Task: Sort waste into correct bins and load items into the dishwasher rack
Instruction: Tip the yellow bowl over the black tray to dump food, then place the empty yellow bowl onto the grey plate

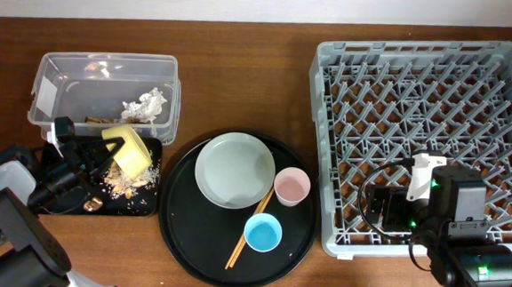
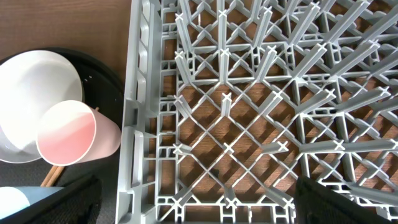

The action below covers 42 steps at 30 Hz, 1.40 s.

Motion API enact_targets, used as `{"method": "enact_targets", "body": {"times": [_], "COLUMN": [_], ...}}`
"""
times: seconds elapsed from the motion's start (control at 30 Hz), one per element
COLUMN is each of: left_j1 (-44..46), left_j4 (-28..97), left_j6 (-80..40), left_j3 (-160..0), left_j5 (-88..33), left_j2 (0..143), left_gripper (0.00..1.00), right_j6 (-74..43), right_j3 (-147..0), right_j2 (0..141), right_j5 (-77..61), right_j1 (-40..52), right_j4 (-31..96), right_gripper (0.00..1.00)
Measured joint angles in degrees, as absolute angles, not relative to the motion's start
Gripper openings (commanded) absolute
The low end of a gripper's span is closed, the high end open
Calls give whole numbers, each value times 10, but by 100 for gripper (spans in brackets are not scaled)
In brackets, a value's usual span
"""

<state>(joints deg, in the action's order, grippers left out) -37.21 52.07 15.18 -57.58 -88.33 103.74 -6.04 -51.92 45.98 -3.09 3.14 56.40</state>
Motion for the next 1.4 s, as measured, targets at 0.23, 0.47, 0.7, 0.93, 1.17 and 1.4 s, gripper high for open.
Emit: {"method": "enact_targets", "body": {"times": [0.23, 0.47, 0.7, 0.93, 1.17, 1.4], "left_j1": [-372, -373, -371, -222, 65, 230], "left_j4": [523, 438, 462, 472, 394, 301], "left_j6": [115, 106, 106, 104, 59, 38], "left_j3": [-576, -577, -577, -578, -578, -578], "left_j5": [-884, -828, -879, -699, -379, -229], "left_j2": [1037, 1037, 1036, 824, 791, 907], "left_gripper": [0, 0, 0, 0, 0, 8], "right_j6": [-60, -60, -61, -61, -60, -61], "right_j3": [-519, -519, -519, -519, -519, -519], "right_j2": [460, 460, 460, 460, 460, 460], "right_j5": [-31, -31, -31, -31, -31, -31], "right_j1": [31, 31, 31, 31, 31, 31], "right_j4": [564, 565, 564, 565, 565, 566], "right_gripper": [99, 99, 99, 99, 99, 99]}}
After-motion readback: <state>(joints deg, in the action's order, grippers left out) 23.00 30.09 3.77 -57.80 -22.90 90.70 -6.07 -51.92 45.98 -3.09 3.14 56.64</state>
